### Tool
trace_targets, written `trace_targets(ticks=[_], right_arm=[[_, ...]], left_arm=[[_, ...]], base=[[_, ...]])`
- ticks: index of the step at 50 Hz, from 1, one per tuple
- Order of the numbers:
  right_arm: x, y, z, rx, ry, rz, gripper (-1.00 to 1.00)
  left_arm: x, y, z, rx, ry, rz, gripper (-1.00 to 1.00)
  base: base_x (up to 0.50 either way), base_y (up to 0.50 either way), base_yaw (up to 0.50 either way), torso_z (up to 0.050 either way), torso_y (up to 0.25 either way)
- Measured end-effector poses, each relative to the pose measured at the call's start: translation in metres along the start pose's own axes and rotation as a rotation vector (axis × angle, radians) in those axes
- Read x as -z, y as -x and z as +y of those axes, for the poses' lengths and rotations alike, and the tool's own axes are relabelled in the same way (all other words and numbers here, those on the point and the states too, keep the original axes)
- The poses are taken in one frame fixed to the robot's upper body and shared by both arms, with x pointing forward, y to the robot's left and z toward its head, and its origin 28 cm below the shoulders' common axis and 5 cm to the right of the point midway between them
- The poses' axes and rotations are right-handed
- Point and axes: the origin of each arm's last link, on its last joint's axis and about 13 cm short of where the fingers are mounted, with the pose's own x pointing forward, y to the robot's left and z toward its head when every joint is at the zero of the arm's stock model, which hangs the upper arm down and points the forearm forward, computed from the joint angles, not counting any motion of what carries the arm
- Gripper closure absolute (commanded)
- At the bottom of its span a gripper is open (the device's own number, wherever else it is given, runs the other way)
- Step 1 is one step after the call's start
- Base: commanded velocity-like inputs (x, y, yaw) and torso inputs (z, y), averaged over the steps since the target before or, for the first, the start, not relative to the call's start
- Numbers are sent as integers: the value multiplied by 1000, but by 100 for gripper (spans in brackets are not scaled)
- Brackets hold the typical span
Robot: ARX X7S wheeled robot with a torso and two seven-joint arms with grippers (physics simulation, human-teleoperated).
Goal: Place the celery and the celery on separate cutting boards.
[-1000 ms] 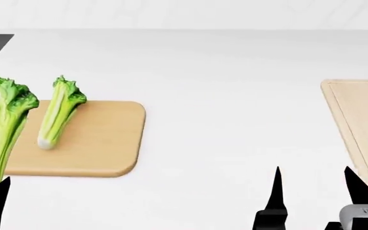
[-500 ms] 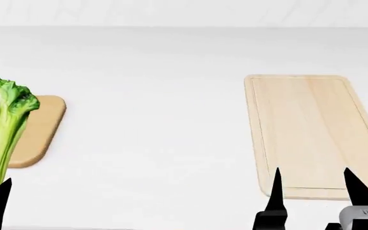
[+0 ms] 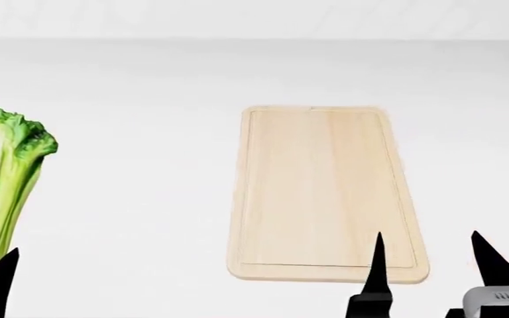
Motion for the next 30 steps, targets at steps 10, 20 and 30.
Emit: trace_targets(ticks=[10, 20, 30], right_arm=[[1, 0, 1, -6, 8, -6, -100], [1, 0, 1, -9, 8, -10, -100], [-1, 0, 0, 4, 0, -13, -100]], left_arm=[[0, -1, -1, 2, 0, 1, 100], [1, 0, -1, 4, -4, 1, 100], [-13, -9, -9, 49, -18, -6, 100]], base=[[139, -67, 0, 2, 1], [92, -4, 0, 0, 1], [0, 0, 0, 0, 0]])
